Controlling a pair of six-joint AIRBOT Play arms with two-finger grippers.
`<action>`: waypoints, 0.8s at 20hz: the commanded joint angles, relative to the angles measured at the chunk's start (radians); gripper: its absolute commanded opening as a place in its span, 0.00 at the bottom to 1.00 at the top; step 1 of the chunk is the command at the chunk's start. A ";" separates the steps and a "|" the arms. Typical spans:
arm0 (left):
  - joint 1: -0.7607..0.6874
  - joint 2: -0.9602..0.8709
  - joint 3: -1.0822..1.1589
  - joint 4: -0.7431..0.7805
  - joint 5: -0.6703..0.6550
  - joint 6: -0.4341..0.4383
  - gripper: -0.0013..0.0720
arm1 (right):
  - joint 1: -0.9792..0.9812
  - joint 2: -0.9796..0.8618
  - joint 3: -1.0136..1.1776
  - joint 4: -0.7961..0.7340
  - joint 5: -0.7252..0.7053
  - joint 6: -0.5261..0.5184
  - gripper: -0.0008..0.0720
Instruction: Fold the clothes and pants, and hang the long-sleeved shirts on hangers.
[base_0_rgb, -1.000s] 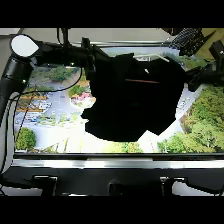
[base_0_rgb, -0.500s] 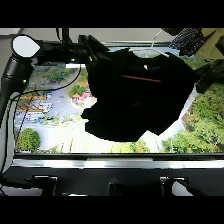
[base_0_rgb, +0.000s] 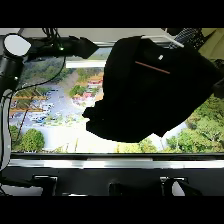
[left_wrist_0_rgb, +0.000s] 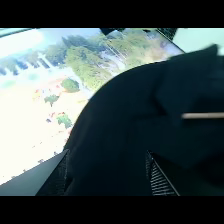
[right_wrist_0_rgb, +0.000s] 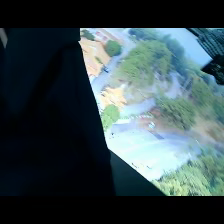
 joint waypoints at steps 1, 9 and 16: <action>0.034 0.002 0.000 0.014 -0.030 -0.186 0.77 | 0.000 0.122 0.001 -0.198 -0.047 0.294 0.06; 0.034 0.002 0.000 0.014 -0.073 -0.275 0.76 | 0.000 0.307 0.033 -0.867 -0.088 0.879 0.06; 0.035 0.002 0.000 0.014 -0.072 -0.275 0.73 | 0.000 0.252 0.054 -1.387 -0.054 1.242 0.06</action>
